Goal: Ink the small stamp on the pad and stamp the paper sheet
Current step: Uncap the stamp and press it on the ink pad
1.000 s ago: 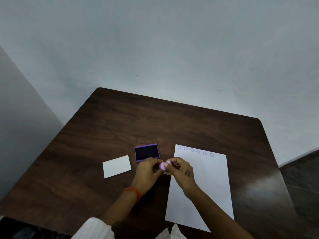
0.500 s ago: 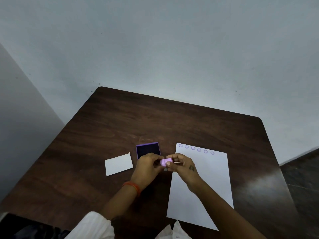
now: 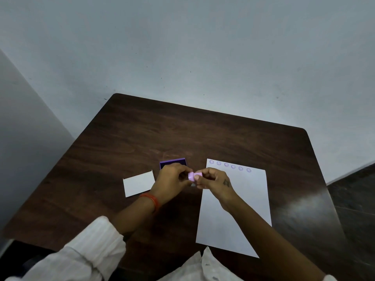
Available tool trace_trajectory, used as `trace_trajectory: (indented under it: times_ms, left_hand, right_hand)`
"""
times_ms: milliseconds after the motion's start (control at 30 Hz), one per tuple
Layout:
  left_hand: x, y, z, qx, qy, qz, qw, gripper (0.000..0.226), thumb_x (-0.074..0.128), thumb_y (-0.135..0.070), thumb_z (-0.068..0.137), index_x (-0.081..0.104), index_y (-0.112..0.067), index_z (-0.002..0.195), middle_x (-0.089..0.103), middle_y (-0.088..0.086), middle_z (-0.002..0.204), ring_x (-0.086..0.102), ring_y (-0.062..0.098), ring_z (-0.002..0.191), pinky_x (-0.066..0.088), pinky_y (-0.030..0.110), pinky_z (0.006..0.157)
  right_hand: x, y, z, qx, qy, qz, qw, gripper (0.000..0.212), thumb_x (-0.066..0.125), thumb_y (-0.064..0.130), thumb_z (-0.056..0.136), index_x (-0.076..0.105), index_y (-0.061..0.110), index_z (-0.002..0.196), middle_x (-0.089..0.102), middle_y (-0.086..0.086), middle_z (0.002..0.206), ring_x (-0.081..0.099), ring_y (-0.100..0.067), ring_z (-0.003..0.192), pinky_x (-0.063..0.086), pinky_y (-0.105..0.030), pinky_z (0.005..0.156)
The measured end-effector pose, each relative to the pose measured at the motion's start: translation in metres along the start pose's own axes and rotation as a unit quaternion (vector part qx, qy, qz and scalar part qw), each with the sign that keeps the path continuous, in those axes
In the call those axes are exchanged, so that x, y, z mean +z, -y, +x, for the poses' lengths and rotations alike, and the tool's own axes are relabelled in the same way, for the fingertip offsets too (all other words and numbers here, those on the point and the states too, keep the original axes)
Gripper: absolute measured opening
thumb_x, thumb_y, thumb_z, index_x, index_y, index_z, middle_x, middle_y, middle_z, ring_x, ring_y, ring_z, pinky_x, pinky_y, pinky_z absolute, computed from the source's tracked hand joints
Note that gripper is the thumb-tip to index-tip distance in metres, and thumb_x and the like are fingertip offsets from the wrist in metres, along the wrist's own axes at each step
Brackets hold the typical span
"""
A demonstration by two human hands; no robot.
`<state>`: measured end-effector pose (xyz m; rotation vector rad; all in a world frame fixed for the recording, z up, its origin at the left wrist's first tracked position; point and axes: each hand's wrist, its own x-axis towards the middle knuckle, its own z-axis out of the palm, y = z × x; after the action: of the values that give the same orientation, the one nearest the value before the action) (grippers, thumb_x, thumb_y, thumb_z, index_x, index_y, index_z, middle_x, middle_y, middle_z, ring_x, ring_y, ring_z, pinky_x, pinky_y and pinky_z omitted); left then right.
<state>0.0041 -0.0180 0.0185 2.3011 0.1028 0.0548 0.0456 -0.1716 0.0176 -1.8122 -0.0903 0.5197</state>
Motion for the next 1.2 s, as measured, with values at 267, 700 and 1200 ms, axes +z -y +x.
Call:
trace_trajectory:
  times_ms: [267, 700, 1200]
  left_hand:
    - [0.008, 0.004, -0.007, -0.002, -0.008, -0.002, 1.0, 0.029, 0.068, -0.033, 0.078, 0.068, -0.017, 0.102, 0.072, 0.004, 0.101, 0.052, 0.0, 0.08, 0.032, 0.002, 0.071]
    - [0.019, 0.016, -0.011, -0.102, 0.02, -0.127, 0.986, 0.033, 0.075, -0.014, 0.072, 0.066, -0.017, 0.104, 0.069, 0.0, 0.107, 0.061, 0.005, 0.092, 0.042, 0.011, 0.084]
    - [0.063, 0.038, -0.016, -0.106, -0.01, -0.067, 0.992, 0.034, 0.076, -0.021, 0.072, 0.066, -0.018, 0.104, 0.064, 0.003, 0.113, 0.052, 0.008, 0.097, 0.04, 0.02, 0.087]
  right_hand:
    - [-0.003, -0.002, -0.002, 0.002, 0.013, -0.004, 1.0, 0.021, 0.07, 0.023, 0.079, 0.069, 0.01, 0.095, 0.072, -0.014, 0.096, 0.069, -0.023, 0.085, 0.057, -0.033, 0.083]
    - [-0.023, -0.012, -0.009, 0.159, 0.031, 0.325, 0.932, 0.015, 0.059, 0.005, 0.084, 0.073, 0.011, 0.084, 0.077, -0.006, 0.085, 0.073, -0.019, 0.08, 0.059, -0.022, 0.064]
    - [-0.026, -0.006, -0.016, 0.194, 0.077, 0.426, 0.88, 0.017, 0.061, 0.001, 0.076, 0.075, 0.007, 0.084, 0.077, -0.01, 0.088, 0.073, -0.02, 0.082, 0.06, -0.026, 0.07]
